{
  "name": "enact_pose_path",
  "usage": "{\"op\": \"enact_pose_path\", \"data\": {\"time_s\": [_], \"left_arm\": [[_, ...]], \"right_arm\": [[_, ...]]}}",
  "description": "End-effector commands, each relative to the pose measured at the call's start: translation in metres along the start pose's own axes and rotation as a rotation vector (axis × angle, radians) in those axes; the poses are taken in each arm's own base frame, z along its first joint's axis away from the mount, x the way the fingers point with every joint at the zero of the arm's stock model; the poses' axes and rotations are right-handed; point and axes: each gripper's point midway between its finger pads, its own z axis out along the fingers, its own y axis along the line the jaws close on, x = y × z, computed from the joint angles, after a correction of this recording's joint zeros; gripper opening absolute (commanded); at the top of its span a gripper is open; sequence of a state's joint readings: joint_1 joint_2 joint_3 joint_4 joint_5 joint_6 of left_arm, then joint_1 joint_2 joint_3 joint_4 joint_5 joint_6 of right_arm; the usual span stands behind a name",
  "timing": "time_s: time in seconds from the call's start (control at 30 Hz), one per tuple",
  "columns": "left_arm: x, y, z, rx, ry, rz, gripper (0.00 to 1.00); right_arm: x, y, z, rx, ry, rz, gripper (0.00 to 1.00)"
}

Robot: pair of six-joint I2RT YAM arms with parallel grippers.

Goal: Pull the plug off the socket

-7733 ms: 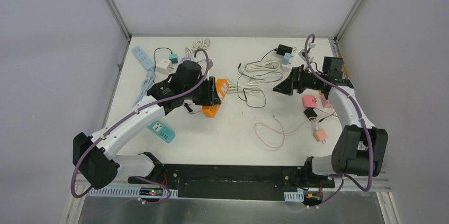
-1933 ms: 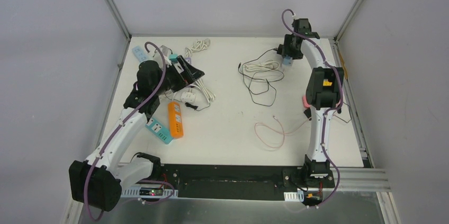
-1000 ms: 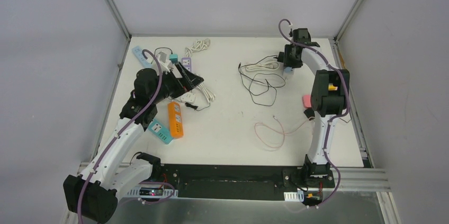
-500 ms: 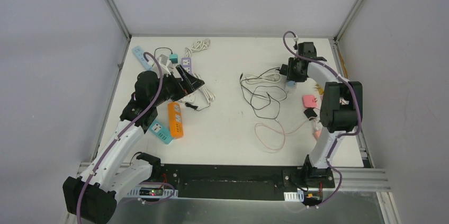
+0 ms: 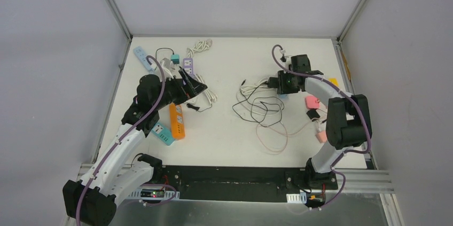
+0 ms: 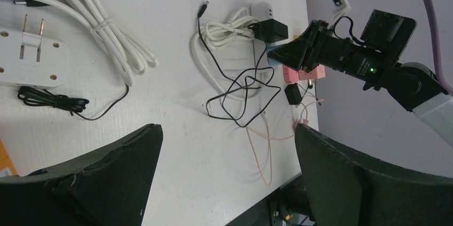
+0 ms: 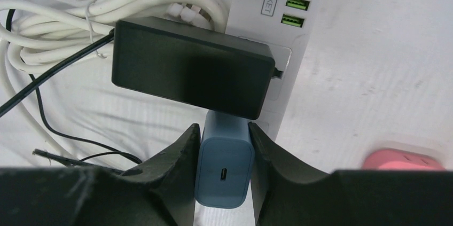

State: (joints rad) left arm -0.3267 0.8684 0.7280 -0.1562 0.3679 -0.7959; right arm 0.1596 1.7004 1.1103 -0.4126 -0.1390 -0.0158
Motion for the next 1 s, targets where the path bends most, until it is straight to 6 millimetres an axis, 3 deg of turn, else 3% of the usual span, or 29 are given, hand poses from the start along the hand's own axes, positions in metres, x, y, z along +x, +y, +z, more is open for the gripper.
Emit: {"op": "enact_pose_path", "data": {"time_s": [0.0, 0.2, 0.4, 0.5, 0.6, 0.83, 0.97], "left_arm": [[0.000, -0.008, -0.005, 0.040, -0.020, 0.021, 0.97], [0.004, -0.005, -0.009, 0.034, -0.023, 0.021, 0.97], [0.012, 0.000, -0.007, 0.035, 0.002, 0.063, 0.96], [0.024, 0.006, -0.002, 0.028, 0.038, 0.095, 0.95], [0.039, 0.012, 0.005, 0.019, 0.068, 0.141, 0.94], [0.064, 0.011, 0.017, 0.065, 0.046, 0.272, 0.94], [0.069, 0.006, 0.027, 0.077, 0.042, 0.350, 0.94]], "right_arm": [[-0.002, 0.052, -0.014, -0.139, -0.054, -0.238, 0.14], [0.029, 0.110, -0.019, -0.290, -0.018, -0.519, 0.15], [0.060, 0.152, -0.025, -0.467, 0.096, -0.766, 0.18], [0.062, 0.167, -0.028, -0.528, 0.180, -0.812, 0.22], [0.063, 0.176, -0.030, -0.585, 0.246, -0.790, 0.32], [0.062, 0.179, -0.042, -0.616, 0.232, -0.788, 0.71], [0.054, 0.179, -0.052, -0.635, 0.193, -0.761, 0.79]]}}
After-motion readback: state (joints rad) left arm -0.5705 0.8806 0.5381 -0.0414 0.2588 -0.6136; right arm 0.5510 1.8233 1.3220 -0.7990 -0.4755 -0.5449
